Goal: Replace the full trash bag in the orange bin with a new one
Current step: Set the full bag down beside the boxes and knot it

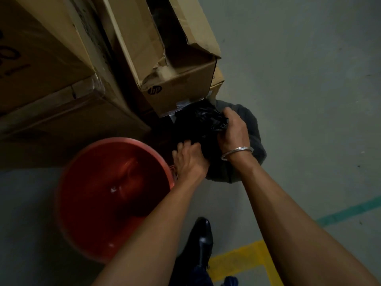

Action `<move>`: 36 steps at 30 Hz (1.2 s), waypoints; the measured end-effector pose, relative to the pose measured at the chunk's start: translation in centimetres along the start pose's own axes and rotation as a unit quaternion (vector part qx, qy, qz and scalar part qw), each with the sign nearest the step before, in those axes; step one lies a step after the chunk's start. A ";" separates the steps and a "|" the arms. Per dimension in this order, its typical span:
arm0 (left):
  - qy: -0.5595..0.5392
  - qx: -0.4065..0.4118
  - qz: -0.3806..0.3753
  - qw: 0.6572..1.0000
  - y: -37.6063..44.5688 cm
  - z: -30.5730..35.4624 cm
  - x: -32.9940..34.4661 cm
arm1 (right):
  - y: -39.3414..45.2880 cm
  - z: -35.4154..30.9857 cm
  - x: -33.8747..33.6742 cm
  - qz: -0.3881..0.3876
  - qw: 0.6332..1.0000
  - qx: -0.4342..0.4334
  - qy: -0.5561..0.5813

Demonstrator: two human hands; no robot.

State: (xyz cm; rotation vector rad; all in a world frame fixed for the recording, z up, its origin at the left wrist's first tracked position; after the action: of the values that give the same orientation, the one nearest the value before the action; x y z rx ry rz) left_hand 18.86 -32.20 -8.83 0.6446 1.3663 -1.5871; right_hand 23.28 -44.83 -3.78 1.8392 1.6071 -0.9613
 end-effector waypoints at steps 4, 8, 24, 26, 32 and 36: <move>-0.006 0.007 0.035 0.999 0.1 -0.4 -0.4 | 0.7 0.0 1.1 -0.048 0.998 0.014 -0.022; -0.001 0.001 -0.047 0.999 0.3 -1.5 0.4 | 0.9 0.9 2.6 -0.145 0.974 0.047 -0.168; 0.000 0.050 0.033 0.998 0.1 -1.4 -1.1 | -0.1 1.2 3.5 -0.118 0.980 0.049 -0.152; -0.004 0.060 0.053 0.997 0.1 -1.3 -1.4 | -0.1 1.6 3.5 -0.121 0.978 0.067 -0.154; -0.015 0.067 0.065 0.996 -0.1 -1.2 -2.0 | -0.4 1.4 3.3 -0.130 0.975 0.070 -0.168; -0.009 0.069 0.096 0.993 -0.6 -1.7 -2.9 | -1.0 -0.4 2.7 -0.094 0.980 0.026 -0.175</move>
State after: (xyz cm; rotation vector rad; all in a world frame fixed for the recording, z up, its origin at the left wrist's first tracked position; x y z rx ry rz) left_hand 19.30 -29.69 -6.53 0.8194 1.1514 -1.5366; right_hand 22.46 -42.67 -5.61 1.4659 1.5631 -1.3372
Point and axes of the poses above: each hand's wrist, its own y-axis towards the middle knuckle, its own x-axis out of the palm, z = x × y, the point moved 5 cm from there along y, towards the middle knuckle, and after that the axes turned 2 degrees about -z, right-handed, at the moved point
